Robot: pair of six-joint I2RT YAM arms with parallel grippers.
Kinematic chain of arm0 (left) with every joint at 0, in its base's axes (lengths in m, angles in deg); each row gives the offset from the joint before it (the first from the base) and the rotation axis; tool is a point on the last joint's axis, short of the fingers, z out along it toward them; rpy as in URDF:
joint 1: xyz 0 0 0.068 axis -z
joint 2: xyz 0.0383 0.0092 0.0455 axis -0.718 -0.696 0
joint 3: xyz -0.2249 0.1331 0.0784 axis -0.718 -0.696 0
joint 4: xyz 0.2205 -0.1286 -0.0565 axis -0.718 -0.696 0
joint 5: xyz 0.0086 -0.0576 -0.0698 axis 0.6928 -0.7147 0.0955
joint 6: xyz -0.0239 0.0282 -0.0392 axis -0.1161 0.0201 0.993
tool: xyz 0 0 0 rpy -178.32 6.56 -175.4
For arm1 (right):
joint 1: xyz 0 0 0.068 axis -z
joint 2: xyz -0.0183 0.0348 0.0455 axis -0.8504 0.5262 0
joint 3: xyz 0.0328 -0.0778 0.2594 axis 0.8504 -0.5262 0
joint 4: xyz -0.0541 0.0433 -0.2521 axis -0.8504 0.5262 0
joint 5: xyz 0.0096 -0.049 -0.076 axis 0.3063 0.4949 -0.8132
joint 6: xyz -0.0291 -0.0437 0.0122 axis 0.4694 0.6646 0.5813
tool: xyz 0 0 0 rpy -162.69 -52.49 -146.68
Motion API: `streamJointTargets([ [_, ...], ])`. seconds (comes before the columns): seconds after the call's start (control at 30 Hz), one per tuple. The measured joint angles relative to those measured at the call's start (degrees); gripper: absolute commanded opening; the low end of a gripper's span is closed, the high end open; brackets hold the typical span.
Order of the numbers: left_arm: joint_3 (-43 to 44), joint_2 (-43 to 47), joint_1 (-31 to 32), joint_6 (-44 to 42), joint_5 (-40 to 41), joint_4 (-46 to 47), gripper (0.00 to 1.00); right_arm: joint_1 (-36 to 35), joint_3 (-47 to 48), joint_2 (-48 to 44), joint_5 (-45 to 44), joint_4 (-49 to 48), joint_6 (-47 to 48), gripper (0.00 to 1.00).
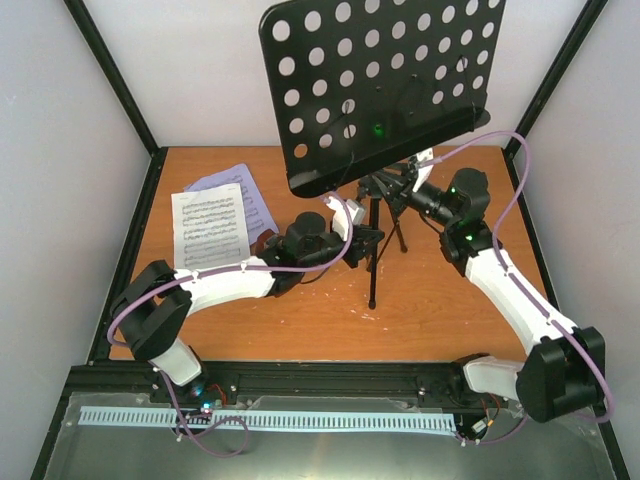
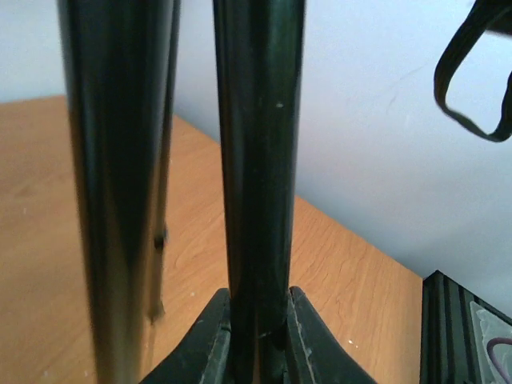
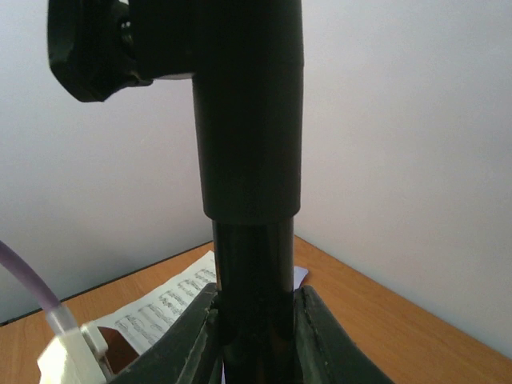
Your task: Pack up the instrument practice props
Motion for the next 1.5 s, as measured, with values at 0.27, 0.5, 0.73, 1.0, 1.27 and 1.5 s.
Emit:
streamJointTargets([
  [0.27, 5.35, 0.66, -0.02, -3.52, -6.78, -4.90, 0.00, 0.07, 4.92, -5.97, -5.25, 17.35, 1.03, 0.03],
  [0.5, 12.79, 0.79, -0.09, 5.95, -18.34, -8.87, 0.00, 0.17, 15.69, -8.33, -11.23, 33.51, -1.60, 0.03],
  [0.73, 10.78, 0.98, -0.02, 23.19, -27.65, -8.17, 0.00, 0.35, 17.20, -7.39, -15.30, 46.60, -10.21, 0.03],
  [1.0, 8.70, 0.26, -0.33, 32.35, -28.72, -14.29, 0.00, 0.44, 12.50, -3.06, -17.62, 49.96, -16.20, 0.03],
  [1.27, 3.41, -3.93, -3.08, 36.79, -29.64, -11.58, 0.00, -0.07, 8.96, 7.28, -18.29, 47.58, -17.53, 0.03],
  [1.5, 3.80, -8.37, -4.85, 36.13, -30.80, -13.49, 0.00, 0.26, 6.93, 13.88, -18.43, 44.24, -19.61, 0.03],
])
